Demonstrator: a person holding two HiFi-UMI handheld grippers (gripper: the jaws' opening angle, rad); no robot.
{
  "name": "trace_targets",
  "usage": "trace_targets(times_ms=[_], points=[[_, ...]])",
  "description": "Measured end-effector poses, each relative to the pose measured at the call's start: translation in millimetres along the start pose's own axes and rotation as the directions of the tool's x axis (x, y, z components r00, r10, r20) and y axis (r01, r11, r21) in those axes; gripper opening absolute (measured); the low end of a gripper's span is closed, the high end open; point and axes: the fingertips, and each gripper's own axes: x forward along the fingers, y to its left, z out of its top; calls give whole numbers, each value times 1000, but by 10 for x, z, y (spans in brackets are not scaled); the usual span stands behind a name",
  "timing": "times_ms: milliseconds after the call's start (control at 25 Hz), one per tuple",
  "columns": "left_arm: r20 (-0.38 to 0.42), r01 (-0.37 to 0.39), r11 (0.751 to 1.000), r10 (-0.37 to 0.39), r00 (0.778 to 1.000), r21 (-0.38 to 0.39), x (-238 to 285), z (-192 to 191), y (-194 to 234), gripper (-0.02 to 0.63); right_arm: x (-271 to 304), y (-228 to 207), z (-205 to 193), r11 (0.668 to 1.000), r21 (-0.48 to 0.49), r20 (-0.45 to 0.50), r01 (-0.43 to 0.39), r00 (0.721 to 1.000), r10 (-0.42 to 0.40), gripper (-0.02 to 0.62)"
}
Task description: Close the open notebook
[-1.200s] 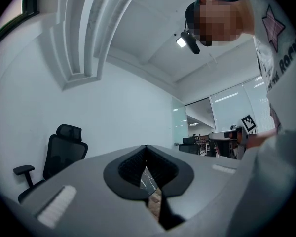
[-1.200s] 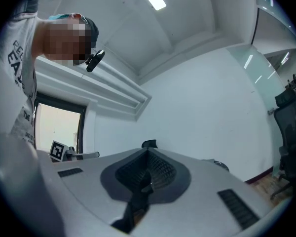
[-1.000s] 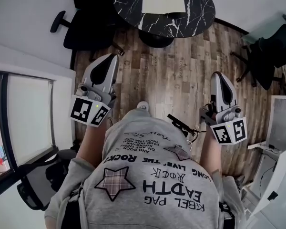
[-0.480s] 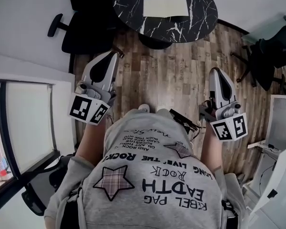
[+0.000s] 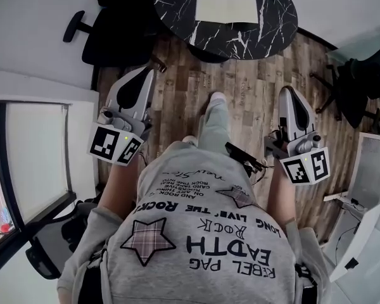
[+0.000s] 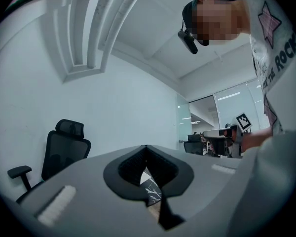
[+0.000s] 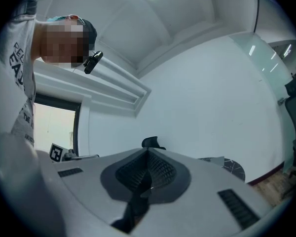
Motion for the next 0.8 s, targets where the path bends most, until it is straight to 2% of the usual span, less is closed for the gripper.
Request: trace_targets(times_ms=[200, 400, 640, 800], points=[[-18, -58, 998, 58, 998, -14, 222, -124, 162, 8, 280, -259, -62, 999, 18, 3, -37, 999, 37, 11], [-6, -64, 998, 64, 998, 1, 727, -61, 247, 8, 662, -723, -18, 997, 30, 11, -66, 998, 66, 11], [1, -83, 995, 83, 997, 61, 1278, 2, 312, 8, 1125, -1222, 125, 995, 25, 50, -94, 994, 93, 11], [-13, -115, 992, 116, 993, 53, 1587, -98, 445, 8, 1418, -1505, 105, 992, 36, 45, -123, 992, 121, 11]])
